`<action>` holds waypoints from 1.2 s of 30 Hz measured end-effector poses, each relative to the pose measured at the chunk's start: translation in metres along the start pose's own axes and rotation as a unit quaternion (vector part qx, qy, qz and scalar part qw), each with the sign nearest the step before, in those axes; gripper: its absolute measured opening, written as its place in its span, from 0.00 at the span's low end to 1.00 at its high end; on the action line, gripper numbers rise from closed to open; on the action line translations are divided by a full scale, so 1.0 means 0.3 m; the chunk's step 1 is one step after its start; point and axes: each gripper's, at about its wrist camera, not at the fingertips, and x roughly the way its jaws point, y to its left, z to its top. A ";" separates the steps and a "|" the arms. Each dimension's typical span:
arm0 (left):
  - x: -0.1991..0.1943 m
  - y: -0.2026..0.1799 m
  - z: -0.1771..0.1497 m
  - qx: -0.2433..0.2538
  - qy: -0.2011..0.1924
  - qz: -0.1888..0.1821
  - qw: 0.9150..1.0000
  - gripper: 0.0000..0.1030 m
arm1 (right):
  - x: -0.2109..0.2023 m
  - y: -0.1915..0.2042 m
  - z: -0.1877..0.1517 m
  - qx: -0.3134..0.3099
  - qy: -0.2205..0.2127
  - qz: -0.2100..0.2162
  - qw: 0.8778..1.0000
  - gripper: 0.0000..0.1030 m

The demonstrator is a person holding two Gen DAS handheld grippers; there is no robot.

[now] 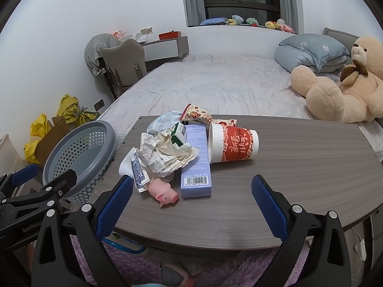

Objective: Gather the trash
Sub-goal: 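Reach the right tool to the red-and-white paper cup and close on it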

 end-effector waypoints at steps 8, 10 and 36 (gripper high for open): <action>0.008 -0.010 -0.008 0.001 0.003 0.001 1.000 0.94 | 0.008 -0.017 -0.001 0.006 0.003 0.004 1.000 0.92; 0.012 -0.014 -0.013 0.000 0.004 0.001 1.000 0.94 | 0.014 -0.034 -0.003 0.009 0.006 0.005 1.000 0.92; 0.177 -0.066 0.048 0.005 0.044 0.011 0.999 0.94 | 0.329 -0.291 0.128 0.056 0.048 0.012 0.997 0.92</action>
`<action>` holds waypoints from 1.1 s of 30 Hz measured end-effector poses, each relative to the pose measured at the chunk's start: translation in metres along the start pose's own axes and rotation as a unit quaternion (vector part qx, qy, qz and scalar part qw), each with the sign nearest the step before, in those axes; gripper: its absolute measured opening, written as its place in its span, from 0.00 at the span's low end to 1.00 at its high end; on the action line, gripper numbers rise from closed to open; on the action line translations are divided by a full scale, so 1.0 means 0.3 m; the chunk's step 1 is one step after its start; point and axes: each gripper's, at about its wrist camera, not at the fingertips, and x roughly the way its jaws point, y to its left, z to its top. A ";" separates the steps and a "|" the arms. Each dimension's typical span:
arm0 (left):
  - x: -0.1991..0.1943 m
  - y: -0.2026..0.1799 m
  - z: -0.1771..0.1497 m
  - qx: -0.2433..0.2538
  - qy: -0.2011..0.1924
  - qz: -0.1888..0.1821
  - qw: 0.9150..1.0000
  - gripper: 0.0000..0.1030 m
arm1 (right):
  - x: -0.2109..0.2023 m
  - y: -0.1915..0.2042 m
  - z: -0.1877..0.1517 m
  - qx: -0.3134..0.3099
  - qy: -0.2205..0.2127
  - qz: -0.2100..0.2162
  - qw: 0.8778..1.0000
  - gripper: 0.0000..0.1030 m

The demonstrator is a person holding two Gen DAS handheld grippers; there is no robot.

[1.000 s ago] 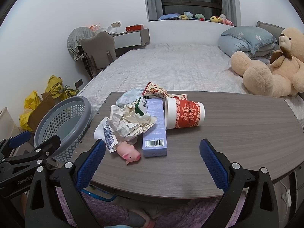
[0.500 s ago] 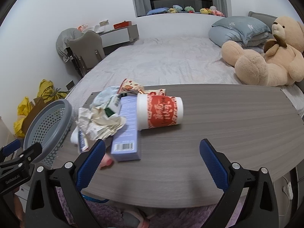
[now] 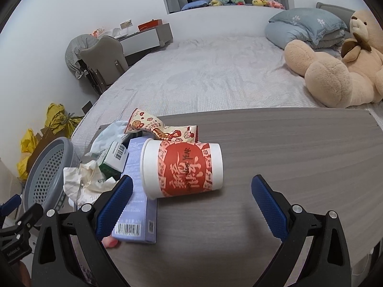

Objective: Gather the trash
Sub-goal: 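Reach the right tool to the red-and-white paper cup and close on it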

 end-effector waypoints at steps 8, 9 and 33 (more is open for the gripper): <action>0.035 -0.015 0.020 0.003 0.007 -0.004 1.000 0.94 | 0.072 -0.005 0.024 0.009 0.019 0.016 1.000 0.92; 0.034 -0.015 0.020 0.003 0.008 -0.003 1.000 0.94 | 0.082 -0.004 0.025 0.008 0.022 0.017 1.000 0.92; 0.056 -0.024 0.037 0.006 0.011 -0.006 1.000 0.94 | 0.206 -0.026 0.058 0.042 0.059 0.048 0.996 0.91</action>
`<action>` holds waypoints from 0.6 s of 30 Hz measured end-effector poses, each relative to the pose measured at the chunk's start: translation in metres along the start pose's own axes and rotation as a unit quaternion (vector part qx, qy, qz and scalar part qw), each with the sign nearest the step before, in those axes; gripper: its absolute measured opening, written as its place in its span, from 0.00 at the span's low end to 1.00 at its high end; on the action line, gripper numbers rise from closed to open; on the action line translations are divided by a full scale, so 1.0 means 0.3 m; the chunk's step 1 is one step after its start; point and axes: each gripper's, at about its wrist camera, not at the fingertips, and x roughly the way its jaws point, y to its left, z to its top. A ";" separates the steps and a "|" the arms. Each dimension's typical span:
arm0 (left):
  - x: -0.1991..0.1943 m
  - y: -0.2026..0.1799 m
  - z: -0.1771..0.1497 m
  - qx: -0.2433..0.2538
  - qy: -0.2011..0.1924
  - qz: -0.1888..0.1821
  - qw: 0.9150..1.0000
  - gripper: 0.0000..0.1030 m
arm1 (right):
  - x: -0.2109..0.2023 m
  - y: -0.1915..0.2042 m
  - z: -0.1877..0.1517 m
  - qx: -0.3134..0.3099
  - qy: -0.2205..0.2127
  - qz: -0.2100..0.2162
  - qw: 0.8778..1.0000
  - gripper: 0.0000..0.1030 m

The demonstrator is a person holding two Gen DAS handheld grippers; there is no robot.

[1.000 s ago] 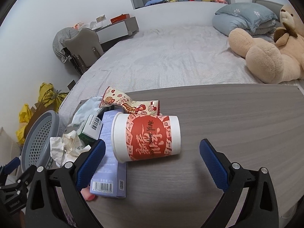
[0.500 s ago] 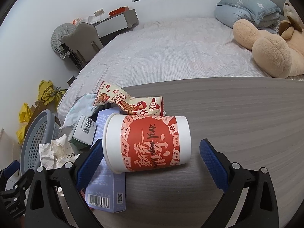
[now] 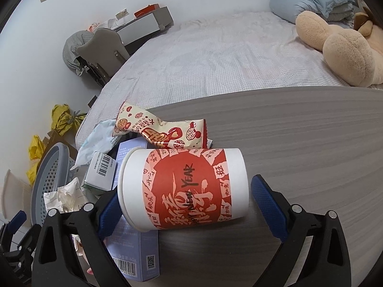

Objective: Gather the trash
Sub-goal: 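Reach the right tool to the red-and-white paper cup and close on it, then grasp the crumpled tissue with the left tool while the right tool lifts the cup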

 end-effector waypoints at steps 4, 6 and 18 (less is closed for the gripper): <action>-0.006 -0.007 -0.005 0.003 0.000 -0.002 1.000 0.94 | -0.001 0.000 -0.002 0.000 0.001 0.012 1.000 0.89; -0.007 -0.013 -0.006 0.006 0.000 -0.003 1.000 0.94 | 0.000 0.003 0.000 -0.007 0.001 0.011 1.000 0.80; -0.018 -0.049 -0.004 0.025 0.000 -0.024 0.999 0.94 | -0.114 -0.008 -0.025 -0.012 -0.044 0.006 0.999 0.80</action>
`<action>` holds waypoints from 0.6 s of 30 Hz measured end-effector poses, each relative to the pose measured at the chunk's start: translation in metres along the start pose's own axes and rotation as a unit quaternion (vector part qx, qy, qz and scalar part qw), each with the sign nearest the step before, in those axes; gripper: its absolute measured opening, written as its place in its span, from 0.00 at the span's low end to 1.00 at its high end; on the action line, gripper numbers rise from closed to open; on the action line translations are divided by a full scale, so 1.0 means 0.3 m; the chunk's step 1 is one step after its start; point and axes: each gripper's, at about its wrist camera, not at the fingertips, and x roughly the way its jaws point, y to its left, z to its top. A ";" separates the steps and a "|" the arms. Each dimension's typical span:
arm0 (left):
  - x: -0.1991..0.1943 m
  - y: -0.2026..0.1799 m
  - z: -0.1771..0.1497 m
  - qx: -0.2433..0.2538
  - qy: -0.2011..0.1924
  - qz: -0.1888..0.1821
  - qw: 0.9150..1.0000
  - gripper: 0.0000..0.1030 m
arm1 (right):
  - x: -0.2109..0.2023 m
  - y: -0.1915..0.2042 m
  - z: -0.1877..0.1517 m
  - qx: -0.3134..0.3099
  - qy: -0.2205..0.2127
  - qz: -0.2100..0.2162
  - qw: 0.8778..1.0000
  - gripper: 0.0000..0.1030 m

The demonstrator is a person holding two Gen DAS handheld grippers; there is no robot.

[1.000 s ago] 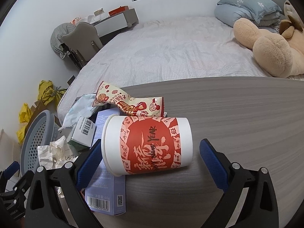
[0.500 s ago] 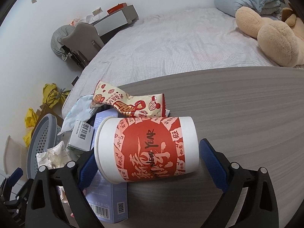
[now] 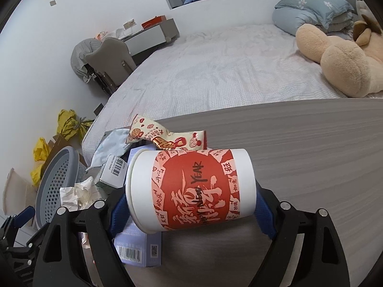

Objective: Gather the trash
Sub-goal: 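Grasp the crumpled tissue with the left tool while the right tool lifts the cup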

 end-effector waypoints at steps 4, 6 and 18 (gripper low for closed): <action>0.009 -0.025 0.016 0.003 0.002 -0.015 1.000 0.94 | -0.058 -0.031 -0.023 0.006 -0.007 -0.010 1.000 0.80; 0.013 -0.043 0.025 0.006 0.000 -0.020 1.000 0.94 | -0.092 -0.041 -0.043 0.004 -0.013 -0.017 1.000 0.80; 0.102 -0.144 0.068 0.011 0.024 -0.053 0.998 0.94 | -0.191 -0.074 -0.120 -0.007 -0.038 -0.045 0.998 0.80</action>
